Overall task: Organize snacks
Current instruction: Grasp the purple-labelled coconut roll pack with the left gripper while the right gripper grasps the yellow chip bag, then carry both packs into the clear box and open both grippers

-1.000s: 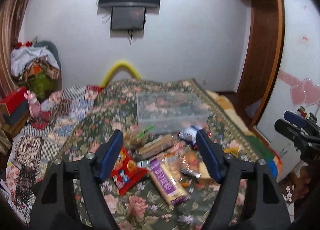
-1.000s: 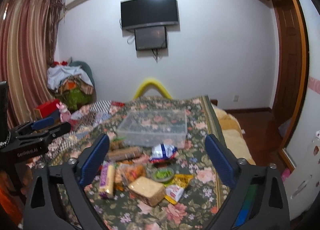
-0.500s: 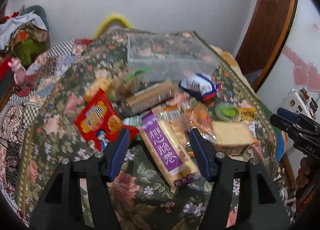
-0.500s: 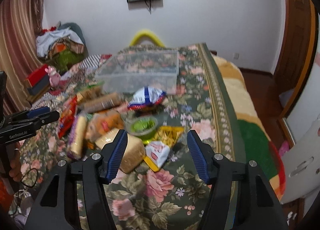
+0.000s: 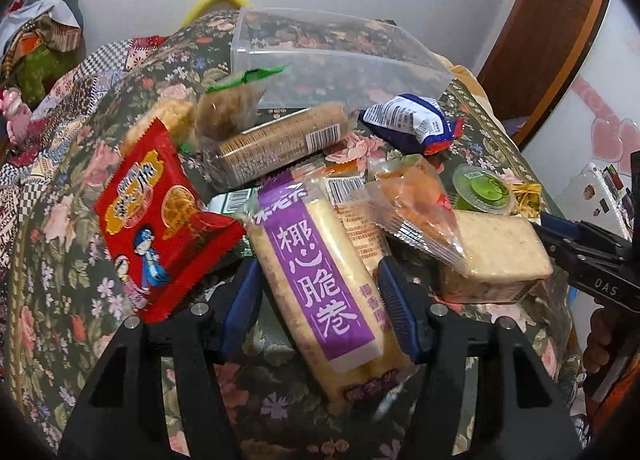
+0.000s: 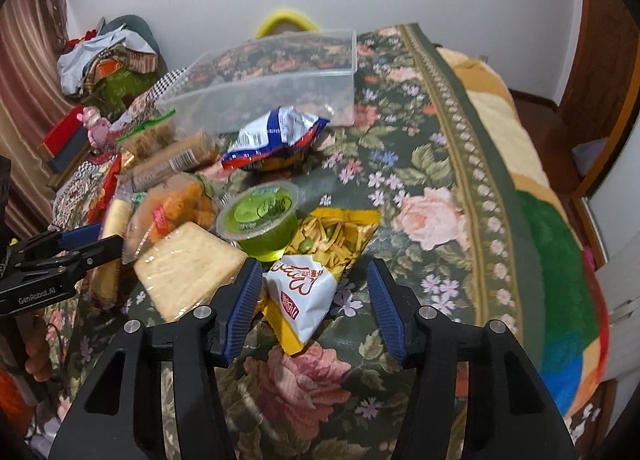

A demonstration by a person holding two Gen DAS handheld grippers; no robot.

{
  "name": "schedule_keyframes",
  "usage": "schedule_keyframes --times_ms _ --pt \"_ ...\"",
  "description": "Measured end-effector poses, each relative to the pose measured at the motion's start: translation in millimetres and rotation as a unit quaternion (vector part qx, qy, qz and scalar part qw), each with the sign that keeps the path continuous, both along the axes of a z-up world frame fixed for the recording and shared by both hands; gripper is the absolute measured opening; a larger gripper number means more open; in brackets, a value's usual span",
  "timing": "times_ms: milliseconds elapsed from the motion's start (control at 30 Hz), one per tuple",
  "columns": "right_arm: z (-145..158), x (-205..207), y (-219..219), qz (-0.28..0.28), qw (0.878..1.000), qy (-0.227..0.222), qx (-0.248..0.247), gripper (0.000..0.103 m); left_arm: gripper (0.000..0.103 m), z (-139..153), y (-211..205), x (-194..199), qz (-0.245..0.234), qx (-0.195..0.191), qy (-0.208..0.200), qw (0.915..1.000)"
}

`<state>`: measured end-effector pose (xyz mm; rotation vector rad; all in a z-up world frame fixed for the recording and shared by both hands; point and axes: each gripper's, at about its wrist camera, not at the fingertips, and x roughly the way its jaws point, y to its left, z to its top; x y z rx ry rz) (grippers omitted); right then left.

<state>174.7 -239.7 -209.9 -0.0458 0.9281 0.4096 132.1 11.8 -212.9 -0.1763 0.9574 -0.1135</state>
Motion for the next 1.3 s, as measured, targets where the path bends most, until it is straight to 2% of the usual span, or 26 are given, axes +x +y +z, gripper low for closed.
schedule_keyframes --times_ms 67,233,500,633,933,1300 --pt "-5.0 2.6 0.5 0.005 1.0 0.01 0.002 0.043 0.057 -1.7 -0.2 1.0 -0.005 -0.006 -0.002 1.0" --pt "-9.0 7.9 -1.8 0.007 1.0 0.014 0.024 0.038 0.045 -0.6 -3.7 1.6 -0.02 -0.004 -0.015 0.9997" --pt "-0.6 4.4 -4.5 0.006 1.0 -0.008 0.029 0.024 0.045 7.3 -4.2 -3.1 -0.015 0.012 -0.029 0.9994" --pt "8.5 4.1 -5.6 0.003 0.999 -0.025 0.023 0.018 0.045 22.3 -4.1 -8.2 -0.015 0.016 -0.05 0.9985" --pt "35.3 5.8 -12.7 -0.011 0.998 -0.06 0.029 0.017 0.045 69.3 0.6 -4.5 -0.012 0.029 -0.114 0.993" --pt "78.6 28.8 7.1 0.002 0.991 -0.125 0.037 0.017 0.045 109.2 10.6 34.9 0.0 0.029 -0.159 0.9869"
